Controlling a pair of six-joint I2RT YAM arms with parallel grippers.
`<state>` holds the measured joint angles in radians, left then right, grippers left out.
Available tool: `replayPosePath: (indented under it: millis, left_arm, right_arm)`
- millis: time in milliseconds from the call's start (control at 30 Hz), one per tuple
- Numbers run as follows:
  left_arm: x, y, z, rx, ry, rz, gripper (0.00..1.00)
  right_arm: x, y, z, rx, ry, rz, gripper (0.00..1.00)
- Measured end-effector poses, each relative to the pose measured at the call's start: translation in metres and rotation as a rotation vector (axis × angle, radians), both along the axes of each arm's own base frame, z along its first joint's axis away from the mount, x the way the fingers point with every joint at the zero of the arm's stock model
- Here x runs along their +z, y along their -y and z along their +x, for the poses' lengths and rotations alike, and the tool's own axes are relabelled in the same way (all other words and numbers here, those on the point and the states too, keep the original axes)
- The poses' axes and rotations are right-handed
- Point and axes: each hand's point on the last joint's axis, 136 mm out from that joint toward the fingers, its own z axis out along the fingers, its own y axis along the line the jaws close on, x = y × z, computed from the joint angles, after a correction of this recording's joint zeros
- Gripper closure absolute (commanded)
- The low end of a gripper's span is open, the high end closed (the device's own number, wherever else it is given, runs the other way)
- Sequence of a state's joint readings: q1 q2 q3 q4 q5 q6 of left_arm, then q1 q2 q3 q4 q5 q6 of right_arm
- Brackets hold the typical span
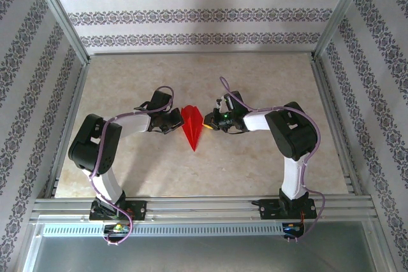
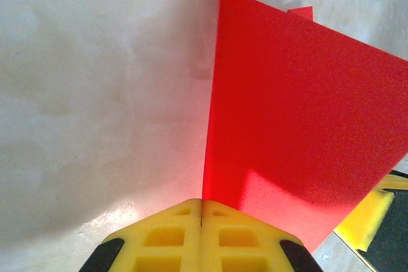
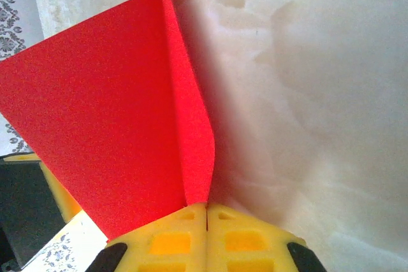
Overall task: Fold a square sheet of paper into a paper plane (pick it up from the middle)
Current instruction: Turn over the paper plane at the center of the table.
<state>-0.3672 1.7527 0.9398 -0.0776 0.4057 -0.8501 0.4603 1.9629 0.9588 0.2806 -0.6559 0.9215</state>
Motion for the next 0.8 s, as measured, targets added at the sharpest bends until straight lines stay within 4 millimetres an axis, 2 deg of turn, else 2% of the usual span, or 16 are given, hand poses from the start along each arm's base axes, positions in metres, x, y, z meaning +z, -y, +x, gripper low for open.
replayPosePath:
  millis: [200,433,567,667,800]
  left_arm:
    - [0.003,-0.007,-0.003,0.035,0.010,0.018,1.00]
    - [0.004,-0.021,-0.017,0.109,-0.002,0.025,0.97]
    - [-0.001,-0.025,-0.021,0.149,-0.021,0.021,0.88]
    - [0.000,-0.026,-0.021,0.165,-0.021,0.020,0.74]
    - [0.017,-0.030,-0.021,0.172,0.017,0.030,0.58]
  right_arm:
    - [-0.003,0.004,-0.001,-0.013,-0.001,-0.016,1.00]
    - [-0.005,0.010,-0.004,-0.036,0.003,-0.042,1.00]
    - [-0.004,0.011,-0.003,-0.041,0.009,-0.045,1.00]
    - [-0.004,0.010,-0.003,-0.041,0.010,-0.047,1.00]
    - [-0.004,0.008,-0.005,-0.035,0.010,-0.047,1.00]
